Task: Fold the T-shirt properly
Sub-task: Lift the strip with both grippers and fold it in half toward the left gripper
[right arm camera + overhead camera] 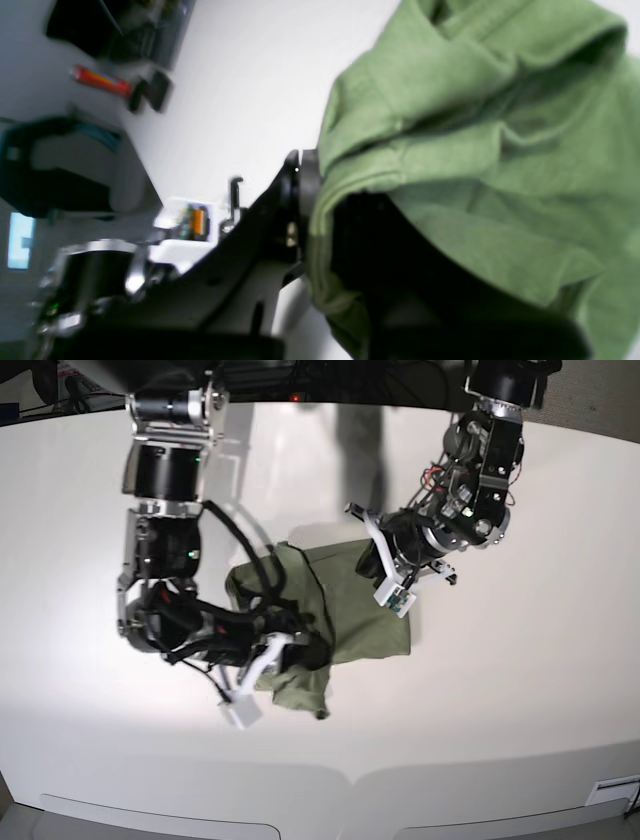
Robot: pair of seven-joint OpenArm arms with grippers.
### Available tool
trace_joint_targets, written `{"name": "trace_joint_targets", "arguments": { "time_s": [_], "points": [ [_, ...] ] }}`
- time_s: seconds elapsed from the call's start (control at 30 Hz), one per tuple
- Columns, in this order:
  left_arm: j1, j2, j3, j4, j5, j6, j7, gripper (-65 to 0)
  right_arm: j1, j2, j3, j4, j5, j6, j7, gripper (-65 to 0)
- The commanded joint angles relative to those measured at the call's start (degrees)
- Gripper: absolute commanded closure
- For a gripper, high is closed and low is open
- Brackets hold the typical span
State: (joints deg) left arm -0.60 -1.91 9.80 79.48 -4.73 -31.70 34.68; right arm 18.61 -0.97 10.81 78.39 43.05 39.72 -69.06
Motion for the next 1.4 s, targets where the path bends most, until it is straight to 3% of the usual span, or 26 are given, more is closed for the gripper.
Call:
{"name": "trace_joint_targets", "arguments": {
  "time_s": [0.0,0.1,0.57,0.63,0.7,0.87,1.0,1.17,1.27,1.37],
  "points": [
    [-0.4,-0.1,0.0,0.4,0.3,-0.3,1.6,0.0,1.3,-0.6,0.0,1.0,0.8,0.3,1.6,0.0],
    [-0.5,0.0,0.0,0.4,0.3,-0.3,1.7,0.0,1.0,-2.1,0.0,1.0,0.4,0.3,1.7,0.0],
    [-8.0,-0.1,0.0,0.4,0.2,-0.2,3.4,0.0,-0.7,-2.1,0.0,1.0,0.6,0.3,-1.2,0.0],
    [-9.3,-0.1,0.0,0.4,0.3,-0.2,3.4,0.0,-0.7,-2.0,0.0,1.0,0.6,0.3,-1.7,-8.1],
    [-11.0,-0.8,0.0,0.4,0.9,-0.2,3.1,0.0,-0.7,-2.1,0.0,1.0,0.7,0.3,-1.7,-11.1],
    [-16.2,-5.7,0.0,0.4,7.9,-0.2,3.0,0.0,-0.7,-2.2,0.0,1.0,0.8,0.3,-2.0,-11.1],
    [-19.8,-11.5,0.0,0.4,8.2,1.2,3.0,0.0,-1.2,-2.2,-0.6,1.0,5.1,0.3,-4.5,-11.1],
    [-21.5,-17.2,0.0,0.4,4.3,7.7,2.7,0.0,-3.1,-2.2,-4.6,1.0,5.6,0.3,-5.6,-11.1],
    [-21.4,-19.2,0.0,0.4,0.8,8.4,2.8,0.0,-3.2,-2.2,-7.5,1.0,6.4,0.3,-10.9,-11.1],
    [-21.3,-20.2,0.0,0.4,-2.0,8.4,1.9,0.0,-3.1,-2.2,-10.0,1.0,14.1,0.3,-10.9,-11.1]
  ]
}}
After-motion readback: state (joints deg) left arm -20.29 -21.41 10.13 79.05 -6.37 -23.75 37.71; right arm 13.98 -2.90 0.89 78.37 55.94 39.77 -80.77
